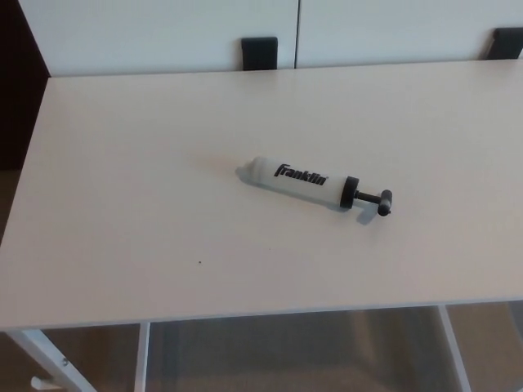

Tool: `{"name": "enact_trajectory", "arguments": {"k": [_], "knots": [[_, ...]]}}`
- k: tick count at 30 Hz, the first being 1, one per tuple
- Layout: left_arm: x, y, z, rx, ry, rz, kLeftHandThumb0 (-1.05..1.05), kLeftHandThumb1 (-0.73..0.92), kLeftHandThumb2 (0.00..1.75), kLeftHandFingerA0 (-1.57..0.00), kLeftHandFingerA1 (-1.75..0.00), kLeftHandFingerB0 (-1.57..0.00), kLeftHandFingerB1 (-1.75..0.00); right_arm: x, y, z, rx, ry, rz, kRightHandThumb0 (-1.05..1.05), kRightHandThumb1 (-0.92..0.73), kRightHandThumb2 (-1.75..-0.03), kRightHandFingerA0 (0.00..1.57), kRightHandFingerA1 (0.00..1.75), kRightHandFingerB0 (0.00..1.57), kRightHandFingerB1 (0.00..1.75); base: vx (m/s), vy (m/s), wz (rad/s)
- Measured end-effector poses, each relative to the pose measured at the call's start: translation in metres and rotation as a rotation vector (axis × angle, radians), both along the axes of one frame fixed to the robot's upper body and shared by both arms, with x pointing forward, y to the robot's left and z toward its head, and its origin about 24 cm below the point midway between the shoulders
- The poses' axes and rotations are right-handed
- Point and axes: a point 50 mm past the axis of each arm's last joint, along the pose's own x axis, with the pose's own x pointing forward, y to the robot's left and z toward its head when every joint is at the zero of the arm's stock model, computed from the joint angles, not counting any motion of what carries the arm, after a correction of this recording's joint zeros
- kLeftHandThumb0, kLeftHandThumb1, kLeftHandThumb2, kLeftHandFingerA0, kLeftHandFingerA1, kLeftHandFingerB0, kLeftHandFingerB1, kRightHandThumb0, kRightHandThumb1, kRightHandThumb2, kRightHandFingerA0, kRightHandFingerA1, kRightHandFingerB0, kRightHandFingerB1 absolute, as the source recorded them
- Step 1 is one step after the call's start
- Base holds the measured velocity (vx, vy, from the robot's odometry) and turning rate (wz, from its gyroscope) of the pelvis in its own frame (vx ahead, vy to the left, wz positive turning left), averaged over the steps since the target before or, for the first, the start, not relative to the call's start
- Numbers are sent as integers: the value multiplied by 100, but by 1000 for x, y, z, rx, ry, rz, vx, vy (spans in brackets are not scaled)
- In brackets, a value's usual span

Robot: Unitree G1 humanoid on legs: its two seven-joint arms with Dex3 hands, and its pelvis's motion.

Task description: The robot walks towards a desk on which an air pump is kept in the middle. It lifts it up and holds it with its left hand and uses its right hand to compress it by pushing its handle inwards.

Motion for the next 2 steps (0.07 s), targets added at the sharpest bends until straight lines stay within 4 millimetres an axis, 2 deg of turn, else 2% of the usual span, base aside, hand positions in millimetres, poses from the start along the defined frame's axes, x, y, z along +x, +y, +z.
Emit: {"name": "enact_trajectory", "arguments": {"k": [2], "knots": [[0,0,-2,-6,-1,12,-64,74,62,-15,-36,-21,-28,-1,-3,-3,20,5,-11,-23,-55,-114,27,76,18,60,0,0,0]]}}
